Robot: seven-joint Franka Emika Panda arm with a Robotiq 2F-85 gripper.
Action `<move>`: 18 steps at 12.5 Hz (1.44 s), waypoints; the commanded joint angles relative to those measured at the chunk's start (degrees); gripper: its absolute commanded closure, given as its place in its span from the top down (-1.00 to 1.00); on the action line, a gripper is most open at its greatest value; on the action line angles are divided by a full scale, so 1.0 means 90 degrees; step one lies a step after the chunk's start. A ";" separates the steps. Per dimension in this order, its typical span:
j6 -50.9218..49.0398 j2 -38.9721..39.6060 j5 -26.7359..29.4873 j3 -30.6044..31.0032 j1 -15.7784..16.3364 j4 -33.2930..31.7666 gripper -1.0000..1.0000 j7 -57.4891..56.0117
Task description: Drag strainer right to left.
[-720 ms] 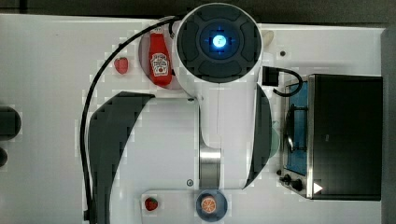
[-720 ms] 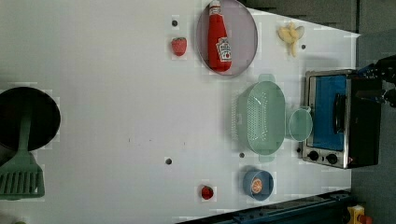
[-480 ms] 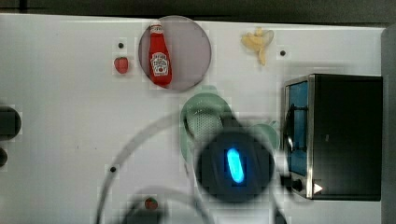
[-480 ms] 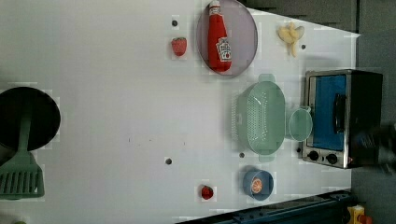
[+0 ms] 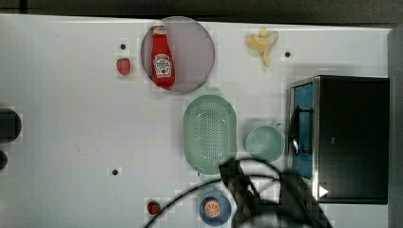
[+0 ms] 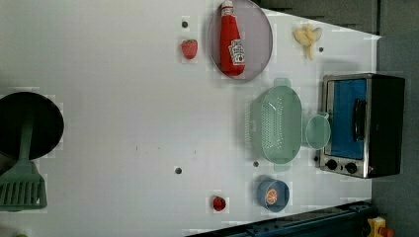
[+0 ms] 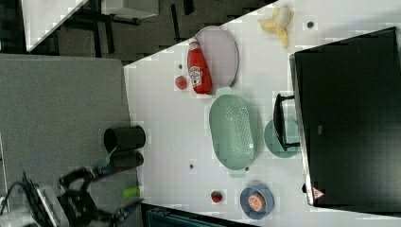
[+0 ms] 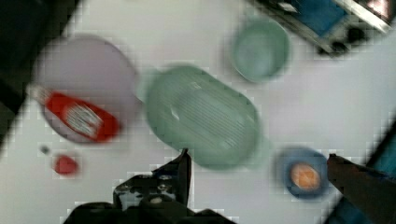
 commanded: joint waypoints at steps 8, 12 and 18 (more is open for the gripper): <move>0.4152 0.3580 0.0044 0.0136 0.0133 -0.1746 1.00 0.2205; 0.5413 0.4923 0.0047 0.0238 0.0142 -0.1733 1.00 0.3220; 0.6651 0.6138 0.0047 0.0449 0.0190 -0.1723 1.00 0.3958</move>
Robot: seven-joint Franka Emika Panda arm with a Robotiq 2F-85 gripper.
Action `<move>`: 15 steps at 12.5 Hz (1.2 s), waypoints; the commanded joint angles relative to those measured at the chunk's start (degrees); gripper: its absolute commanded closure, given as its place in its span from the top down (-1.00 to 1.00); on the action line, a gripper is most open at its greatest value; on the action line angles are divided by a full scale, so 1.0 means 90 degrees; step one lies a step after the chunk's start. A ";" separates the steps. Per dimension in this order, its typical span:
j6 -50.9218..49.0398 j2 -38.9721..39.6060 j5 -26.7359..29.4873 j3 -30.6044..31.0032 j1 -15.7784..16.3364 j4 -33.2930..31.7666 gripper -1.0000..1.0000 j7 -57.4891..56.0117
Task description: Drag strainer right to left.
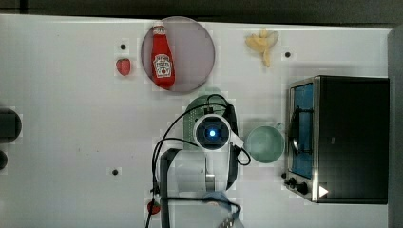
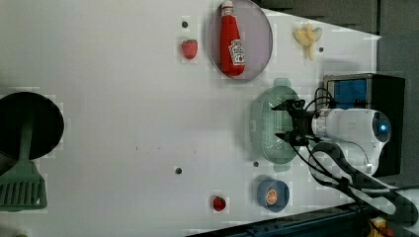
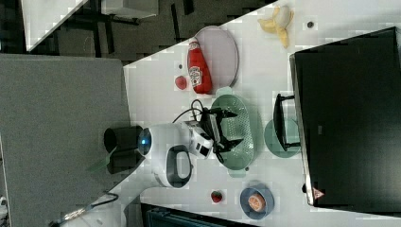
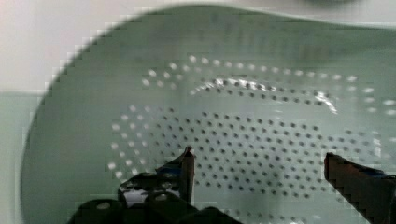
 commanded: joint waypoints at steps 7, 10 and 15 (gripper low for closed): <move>0.0225 0.0236 0.0177 0.0633 0.0105 -0.0016 1.00 0.1367; 0.0222 0.0237 0.0178 0.0881 0.0206 0.0012 1.00 0.1507; 0.0215 0.0298 0.0316 0.1270 0.0485 0.0059 1.00 0.2122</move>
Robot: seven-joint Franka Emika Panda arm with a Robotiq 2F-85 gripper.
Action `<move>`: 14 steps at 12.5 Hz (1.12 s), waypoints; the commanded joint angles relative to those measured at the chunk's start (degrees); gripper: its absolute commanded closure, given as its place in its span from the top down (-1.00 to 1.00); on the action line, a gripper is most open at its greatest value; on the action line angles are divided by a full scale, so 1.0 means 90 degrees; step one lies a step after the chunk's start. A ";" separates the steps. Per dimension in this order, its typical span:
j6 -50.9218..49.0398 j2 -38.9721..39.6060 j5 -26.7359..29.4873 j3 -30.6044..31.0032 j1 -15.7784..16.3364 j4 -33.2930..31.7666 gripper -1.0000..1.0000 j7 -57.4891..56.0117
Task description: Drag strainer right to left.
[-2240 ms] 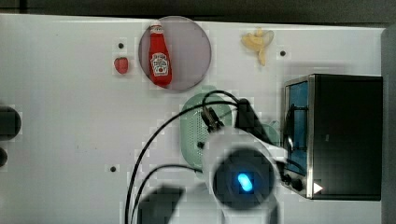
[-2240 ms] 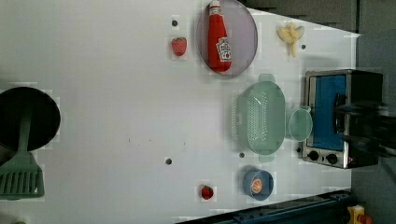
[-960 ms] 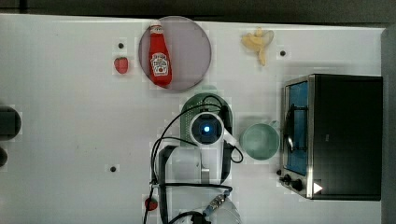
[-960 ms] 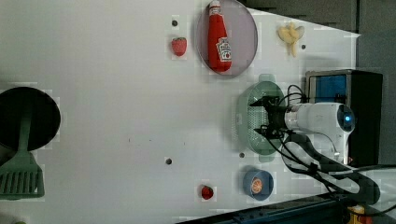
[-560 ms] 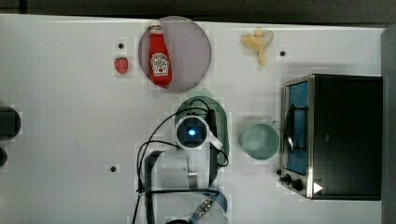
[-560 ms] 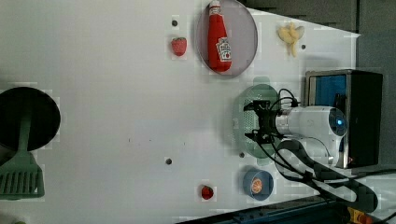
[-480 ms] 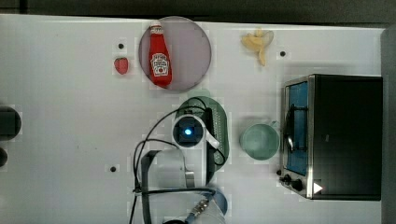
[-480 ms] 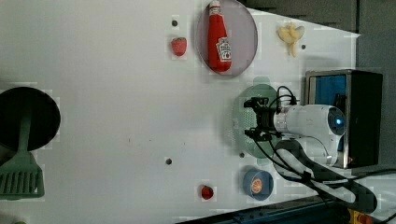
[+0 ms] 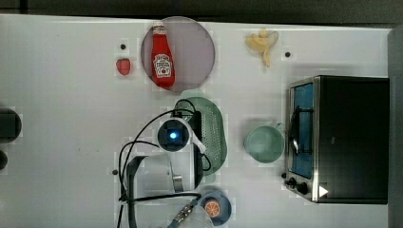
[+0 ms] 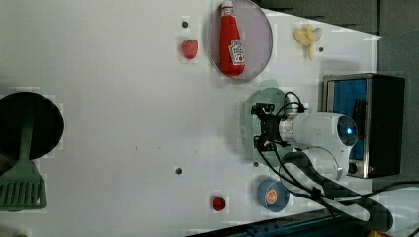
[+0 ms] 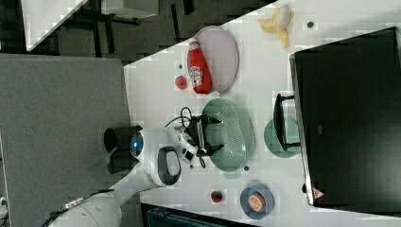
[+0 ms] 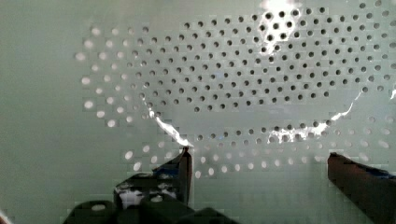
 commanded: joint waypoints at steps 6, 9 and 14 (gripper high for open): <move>-0.0047 0.0167 0.0026 0.0567 0.0739 0.0387 1.00 0.1605; -0.0162 0.0355 0.0061 0.0596 0.1040 0.0674 1.00 0.1661; -0.0548 0.0624 0.0083 0.0595 0.1463 0.1217 1.00 0.2175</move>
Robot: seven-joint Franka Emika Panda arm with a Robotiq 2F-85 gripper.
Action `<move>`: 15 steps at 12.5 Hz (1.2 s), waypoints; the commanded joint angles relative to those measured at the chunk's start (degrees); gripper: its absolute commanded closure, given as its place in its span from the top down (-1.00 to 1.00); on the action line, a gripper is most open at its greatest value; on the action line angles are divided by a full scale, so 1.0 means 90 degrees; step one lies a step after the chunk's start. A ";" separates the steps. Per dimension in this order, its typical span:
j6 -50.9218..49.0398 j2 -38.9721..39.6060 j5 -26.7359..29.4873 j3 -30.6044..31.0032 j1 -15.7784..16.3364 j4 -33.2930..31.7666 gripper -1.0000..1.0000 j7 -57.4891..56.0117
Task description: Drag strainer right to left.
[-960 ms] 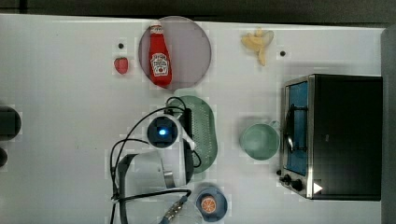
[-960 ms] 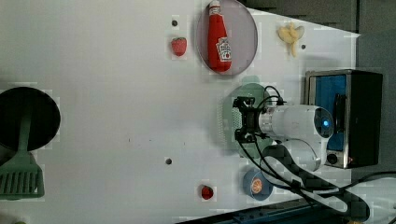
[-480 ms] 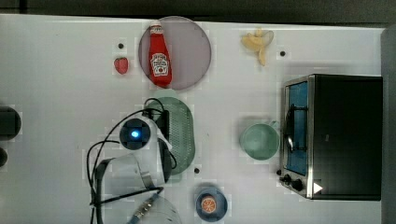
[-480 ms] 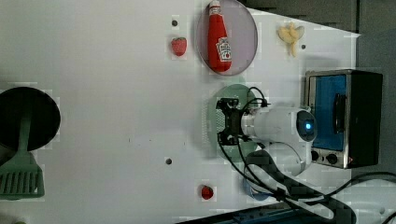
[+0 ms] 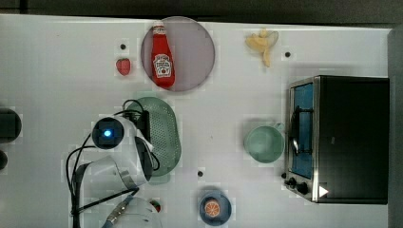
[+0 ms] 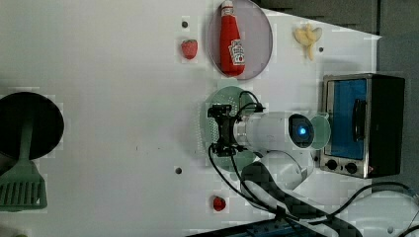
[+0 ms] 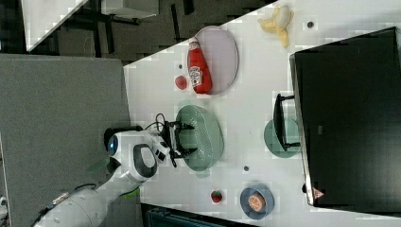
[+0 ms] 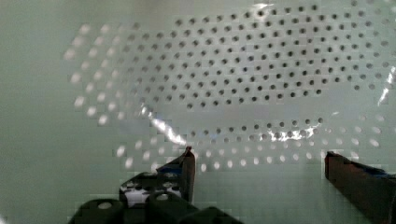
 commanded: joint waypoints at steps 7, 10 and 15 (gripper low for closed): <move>-0.0332 0.0697 0.0114 0.0029 0.0909 0.1242 1.00 0.1814; -0.0368 0.0940 0.0114 0.0029 0.1183 0.1636 1.00 0.2043; -0.0394 0.1286 0.0122 0.0028 0.1510 0.2157 1.00 0.2395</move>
